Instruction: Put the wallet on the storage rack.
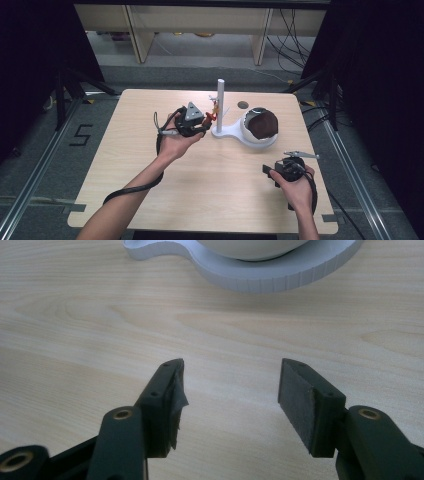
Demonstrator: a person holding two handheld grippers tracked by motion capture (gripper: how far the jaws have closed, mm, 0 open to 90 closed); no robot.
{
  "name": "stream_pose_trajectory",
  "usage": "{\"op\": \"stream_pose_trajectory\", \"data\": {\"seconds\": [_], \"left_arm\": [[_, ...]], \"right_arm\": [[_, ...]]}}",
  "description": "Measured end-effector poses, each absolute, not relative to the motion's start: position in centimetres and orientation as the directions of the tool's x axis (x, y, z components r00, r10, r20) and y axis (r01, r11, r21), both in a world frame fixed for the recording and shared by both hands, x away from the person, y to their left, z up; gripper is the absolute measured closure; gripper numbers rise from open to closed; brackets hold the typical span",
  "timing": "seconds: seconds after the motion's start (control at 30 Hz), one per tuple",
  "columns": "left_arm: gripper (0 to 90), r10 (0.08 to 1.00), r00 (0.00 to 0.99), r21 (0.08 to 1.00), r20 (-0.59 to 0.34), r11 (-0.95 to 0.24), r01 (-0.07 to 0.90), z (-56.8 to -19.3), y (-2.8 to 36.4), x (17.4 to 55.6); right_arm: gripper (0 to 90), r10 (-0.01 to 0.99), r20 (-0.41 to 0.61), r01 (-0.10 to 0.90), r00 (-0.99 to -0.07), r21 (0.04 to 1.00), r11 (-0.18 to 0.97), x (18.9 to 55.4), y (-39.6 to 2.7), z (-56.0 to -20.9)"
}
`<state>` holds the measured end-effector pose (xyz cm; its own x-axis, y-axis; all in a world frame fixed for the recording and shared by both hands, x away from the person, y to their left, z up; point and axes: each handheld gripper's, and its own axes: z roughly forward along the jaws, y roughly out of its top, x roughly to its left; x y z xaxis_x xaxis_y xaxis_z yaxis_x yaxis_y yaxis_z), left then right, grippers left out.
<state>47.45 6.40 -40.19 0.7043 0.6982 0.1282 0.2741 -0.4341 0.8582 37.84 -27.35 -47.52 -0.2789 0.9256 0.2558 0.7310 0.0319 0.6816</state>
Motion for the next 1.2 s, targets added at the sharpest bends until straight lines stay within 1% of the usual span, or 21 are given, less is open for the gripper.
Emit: {"op": "stream_pose_trajectory", "data": {"seconds": [0.1,0.13,0.17,0.3,0.4,0.47,0.57,0.63,0.8,1.0,1.17,1.2], "left_arm": [[67.3,0.701,0.701,0.857,0.127,-0.434,0.279,-40.4,6.4,47.6],[67.4,0.706,0.699,0.863,0.114,-0.419,0.283,-40.5,6.4,47.6],[67.3,0.7,0.703,0.855,0.124,-0.434,0.283,-40.5,6.5,47.6],[67.1,0.704,0.7,0.852,0.117,-0.433,0.293,-40.5,6.4,47.7],[66.5,0.704,0.702,0.851,0.11,-0.431,0.299,-40.6,6.4,47.8],[65.6,0.698,0.706,0.842,0.119,-0.447,0.3,-40.6,6.5,47.8],[62.0,0.705,0.703,0.85,0.095,-0.425,0.311,-40.9,6.5,47.9],[57.6,0.707,0.7,0.841,0.1,-0.436,0.321,-40.9,6.7,47.8],[49.2,0.713,0.695,0.851,0.088,-0.416,0.32,-40.9,7.2,47.7],[40.6,0.721,0.687,0.855,0.086,-0.408,0.321,-40.5,8.2,47.3],[37.1,0.729,0.679,0.864,0.082,-0.392,0.316,-40.5,9.0,46.8],[36.8,0.73,0.679,0.86,0.085,-0.397,0.319,-40.5,9.5,46.5]], "right_arm": [[44.7,0.926,0.254,0.731,-0.279,0.682,0.034,37.8,-27.3,-47.5],[44.7,0.925,0.254,0.73,-0.283,0.683,0.036,37.8,-27.3,-47.5],[44.7,0.926,0.254,0.731,-0.278,0.681,0.033,37.8,-27.3,-47.5],[44.5,0.923,0.256,0.725,-0.287,0.688,0.034,37.8,-27.4,-47.5],[44.4,0.927,0.253,0.733,-0.277,0.679,0.034,37.7,-27.4,-47.4],[44.4,0.922,0.263,0.733,-0.284,0.68,0.031,37.8,-27.4,-47.4],[44.2,0.925,0.255,0.729,-0.283,0.684,0.035,37.8,-27.4,-47.6],[44.2,0.926,0.254,0.73,-0.279,0.683,0.033,37.8,-27.4,-47.5],[44.0,0.922,0.262,0.731,-0.285,0.682,0.032,37.8,-27.4,-47.5],[43.5,0.928,0.253,0.732,-0.274,0.681,0.03,37.8,-27.3,-47.6],[43.1,0.927,0.262,0.735,-0.269,0.677,0.022,37.7,-27.2,-47.6],[43.0,0.931,0.248,0.731,-0.269,0.682,0.03,37.8,-27.3,-47.6]]}}
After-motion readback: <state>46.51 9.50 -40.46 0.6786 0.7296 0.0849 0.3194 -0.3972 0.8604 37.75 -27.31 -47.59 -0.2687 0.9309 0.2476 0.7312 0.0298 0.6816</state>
